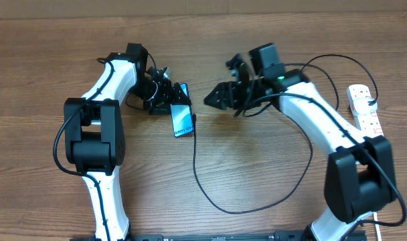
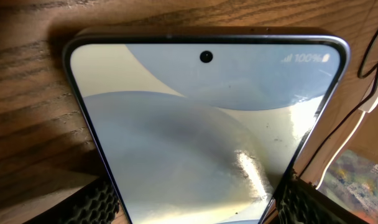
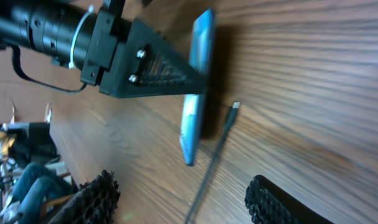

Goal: Plug charger to phone and switch on socket

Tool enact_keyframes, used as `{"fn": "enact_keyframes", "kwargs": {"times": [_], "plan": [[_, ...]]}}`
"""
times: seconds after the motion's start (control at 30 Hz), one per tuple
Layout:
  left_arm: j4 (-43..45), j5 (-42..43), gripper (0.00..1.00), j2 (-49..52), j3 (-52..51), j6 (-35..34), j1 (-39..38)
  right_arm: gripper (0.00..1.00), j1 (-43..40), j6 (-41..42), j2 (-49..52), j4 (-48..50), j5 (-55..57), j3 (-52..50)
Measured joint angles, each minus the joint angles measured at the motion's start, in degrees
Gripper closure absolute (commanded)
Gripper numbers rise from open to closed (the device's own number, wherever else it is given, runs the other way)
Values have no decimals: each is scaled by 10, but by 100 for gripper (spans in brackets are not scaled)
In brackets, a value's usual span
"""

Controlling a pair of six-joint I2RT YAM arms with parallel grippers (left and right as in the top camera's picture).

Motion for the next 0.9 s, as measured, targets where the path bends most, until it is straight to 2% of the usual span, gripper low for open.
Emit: {"fn": "enact_keyframes", "kwargs": {"times": [0.2,0.6,0.9], "plan": [[0,0,28,0,0,0,0,36,40,25,33,31,6,-4],[0,0,27,0,0,0,0,38,42,46,125,82,-16,-5],[0,0,27,0,0,0,0,40,82,66,143,125,4,-5]]}}
